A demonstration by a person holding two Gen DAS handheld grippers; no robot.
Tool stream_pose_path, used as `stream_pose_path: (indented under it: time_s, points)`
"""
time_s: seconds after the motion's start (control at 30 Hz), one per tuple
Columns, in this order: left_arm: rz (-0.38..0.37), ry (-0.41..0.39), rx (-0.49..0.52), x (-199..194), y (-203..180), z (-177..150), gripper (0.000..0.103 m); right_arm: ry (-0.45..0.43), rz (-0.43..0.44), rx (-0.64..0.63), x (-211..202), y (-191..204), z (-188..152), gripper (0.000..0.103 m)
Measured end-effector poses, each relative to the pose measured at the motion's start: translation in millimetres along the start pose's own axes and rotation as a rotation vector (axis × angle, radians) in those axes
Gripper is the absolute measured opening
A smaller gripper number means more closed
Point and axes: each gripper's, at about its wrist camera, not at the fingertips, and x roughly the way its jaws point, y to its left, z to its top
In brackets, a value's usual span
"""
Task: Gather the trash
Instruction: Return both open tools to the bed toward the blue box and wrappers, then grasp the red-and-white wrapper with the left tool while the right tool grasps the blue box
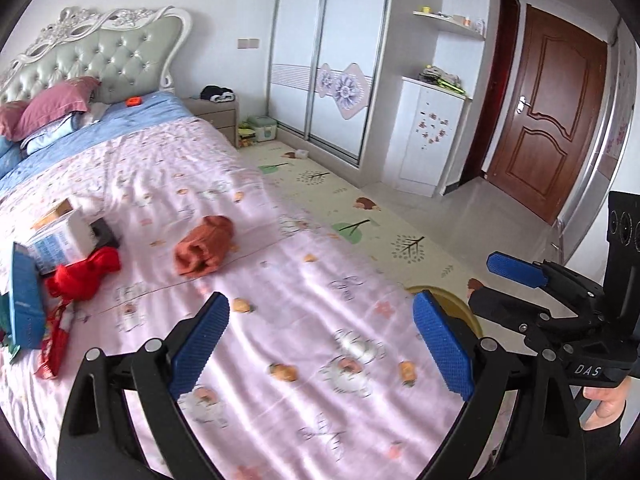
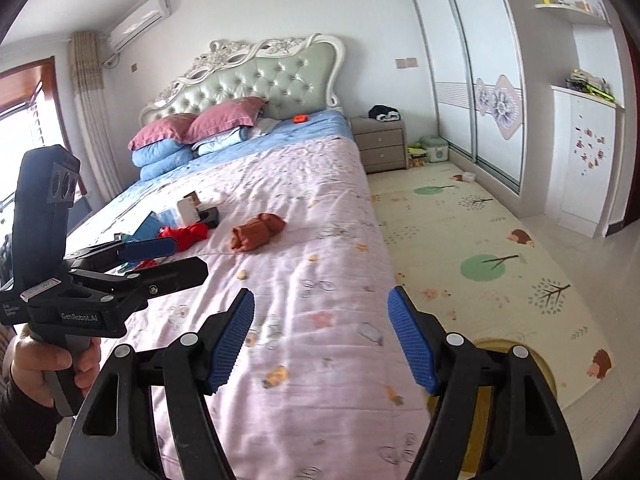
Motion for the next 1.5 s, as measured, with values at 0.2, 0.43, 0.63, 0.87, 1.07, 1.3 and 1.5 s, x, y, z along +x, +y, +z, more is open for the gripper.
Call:
stream_pose_path:
  time_s: [0.2,0.43,0.63,0.87,1.07,1.3,1.5]
  points:
    - [0.126,-0.028,-0.09,-36.9,80.0,-26.0,0.093,0.019,0.124,-0.07,37.3,76.1,5.9,0.068]
    - [0.294,-0.093,-0.153,-81.9,165.1,-55.3,0.096,0.047,0.227,-0.126,73.5,152.6,8.3,0.068]
    - [0.389,-0.119,-0.186,-106.0,229.2,-71.3,0.098,0.083,0.292,-0.202,107.4,217.2,16.6,0.067]
    - [0.411,-0.099,-0.269,-113.4,294.1,-85.5,0.098,0.137,0.327,-0.282,155.2,277.9,30.7,0.066]
    - [0.388,-0.067,-0.339,-106.7,336.1,-90.2,0.099,0.195,0.296,-0.364,207.2,319.1,41.1,0.066]
    - [0.375,-0.019,-0.373,-87.5,364.2,-96.4,0.099,0.253,0.197,-0.463,262.3,345.2,41.2,0.066]
    - [0.336,-0.008,-0.414,-78.0,377.3,-97.2,0.099,0.285,0.155,-0.495,294.3,352.3,38.3,0.062]
